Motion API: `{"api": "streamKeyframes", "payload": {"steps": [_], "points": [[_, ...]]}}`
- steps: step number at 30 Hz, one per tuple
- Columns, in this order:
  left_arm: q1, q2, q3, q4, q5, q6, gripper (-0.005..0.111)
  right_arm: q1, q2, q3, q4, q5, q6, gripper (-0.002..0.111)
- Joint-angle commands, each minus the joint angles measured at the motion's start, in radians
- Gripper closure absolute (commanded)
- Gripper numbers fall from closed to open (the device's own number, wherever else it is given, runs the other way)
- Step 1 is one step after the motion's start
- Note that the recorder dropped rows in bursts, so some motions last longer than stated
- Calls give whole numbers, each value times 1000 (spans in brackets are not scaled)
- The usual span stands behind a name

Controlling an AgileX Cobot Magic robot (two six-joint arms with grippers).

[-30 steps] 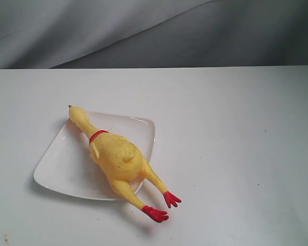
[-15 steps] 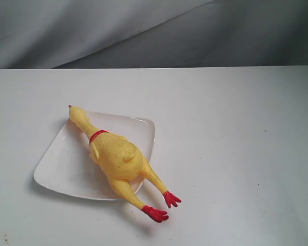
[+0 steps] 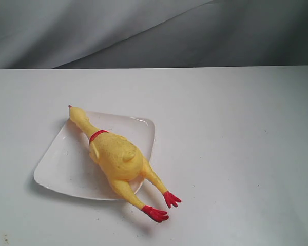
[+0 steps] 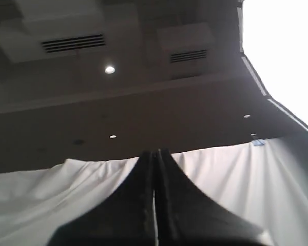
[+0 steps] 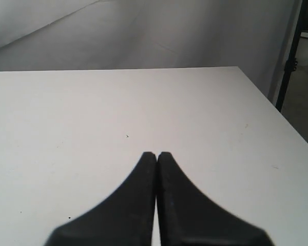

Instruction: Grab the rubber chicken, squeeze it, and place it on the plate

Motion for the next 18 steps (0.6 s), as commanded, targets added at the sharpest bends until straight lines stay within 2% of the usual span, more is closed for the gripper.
{"api": "streamKeyframes", "payload": {"steps": [1,5,9,11,12,18], "points": [[5,-3,-1,-386,102,341,106,-6,-4,4,-6,-3,-5,108],[5,-3,-1,-411,168,381,106,-6,-4,4,-6,-3,-5,108],[5,-3,-1,-455,290,400,106,-6,-4,4,-6,-3,-5,108],[5,-1,17,-458,540,398,106,-6,-4,4,-6,-3,-5,108],[5,-1,38,-458,581,398,106,-6,-4,4,-6,-3,-5,108],[5,-1,334,-510,523,398,106,-6,-4,4,-6,-3,-5,108]]}}
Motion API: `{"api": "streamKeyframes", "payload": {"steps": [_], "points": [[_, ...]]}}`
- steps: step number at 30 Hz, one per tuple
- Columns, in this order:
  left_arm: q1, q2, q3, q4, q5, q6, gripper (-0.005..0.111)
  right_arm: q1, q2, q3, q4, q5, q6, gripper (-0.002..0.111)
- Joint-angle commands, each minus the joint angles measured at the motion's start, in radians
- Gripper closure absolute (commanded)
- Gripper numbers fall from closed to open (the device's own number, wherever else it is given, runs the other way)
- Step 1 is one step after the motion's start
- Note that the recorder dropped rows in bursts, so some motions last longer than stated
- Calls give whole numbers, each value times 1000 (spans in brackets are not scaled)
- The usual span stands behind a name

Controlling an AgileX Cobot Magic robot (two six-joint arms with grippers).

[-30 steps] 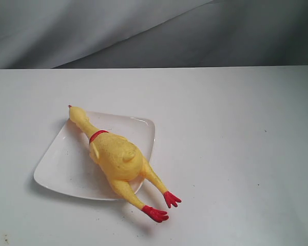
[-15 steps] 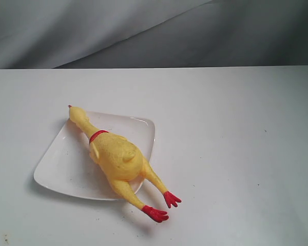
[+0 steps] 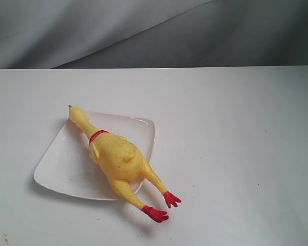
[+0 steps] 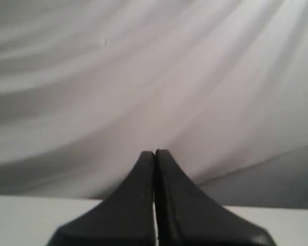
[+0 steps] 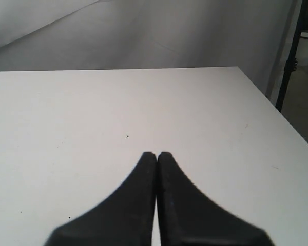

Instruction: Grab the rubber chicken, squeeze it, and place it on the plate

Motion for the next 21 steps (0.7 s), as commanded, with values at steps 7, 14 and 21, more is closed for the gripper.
{"api": "streamKeyframes", "payload": {"steps": [7,14,21], "points": [[5,-4,291,-25,-85,4,106,-6,-4,4,-6,-3,-5,108],[5,-4,299,-16,-37,4,106,-6,-4,4,-6,-3,-5,108],[5,-6,299,-16,34,4,106,-6,-4,4,-6,-3,-5,108]]}}
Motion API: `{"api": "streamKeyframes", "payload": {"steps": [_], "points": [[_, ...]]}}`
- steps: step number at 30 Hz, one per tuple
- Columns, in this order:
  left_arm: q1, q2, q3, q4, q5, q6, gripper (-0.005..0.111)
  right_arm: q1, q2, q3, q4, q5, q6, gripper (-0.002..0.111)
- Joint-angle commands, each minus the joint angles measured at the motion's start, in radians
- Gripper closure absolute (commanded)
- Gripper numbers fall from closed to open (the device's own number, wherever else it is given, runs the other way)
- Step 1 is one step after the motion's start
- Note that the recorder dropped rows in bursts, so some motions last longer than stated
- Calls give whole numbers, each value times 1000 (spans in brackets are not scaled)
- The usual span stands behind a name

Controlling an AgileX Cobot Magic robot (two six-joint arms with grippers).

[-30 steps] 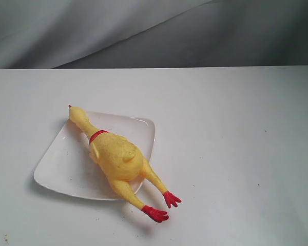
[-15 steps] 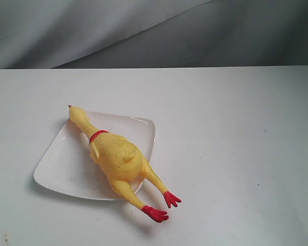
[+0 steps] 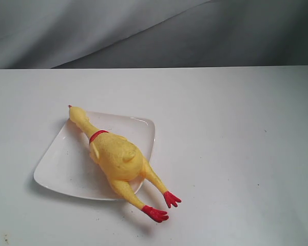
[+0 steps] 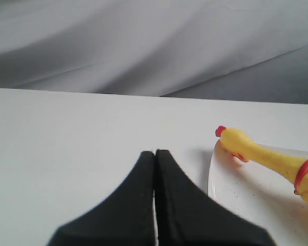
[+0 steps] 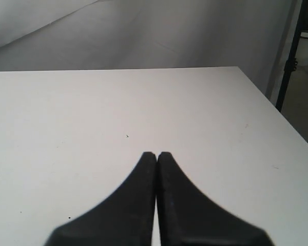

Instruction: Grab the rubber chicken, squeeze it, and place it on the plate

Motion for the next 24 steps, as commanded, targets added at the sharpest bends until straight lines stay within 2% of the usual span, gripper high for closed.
{"api": "streamKeyframes", "payload": {"steps": [1,24], "points": [[5,-5,4,0,16,1,106,-6,-4,4,-6,-3,-5,108],[5,-5,4,0,13,1,106,-6,-4,4,-6,-3,-5,108]]}}
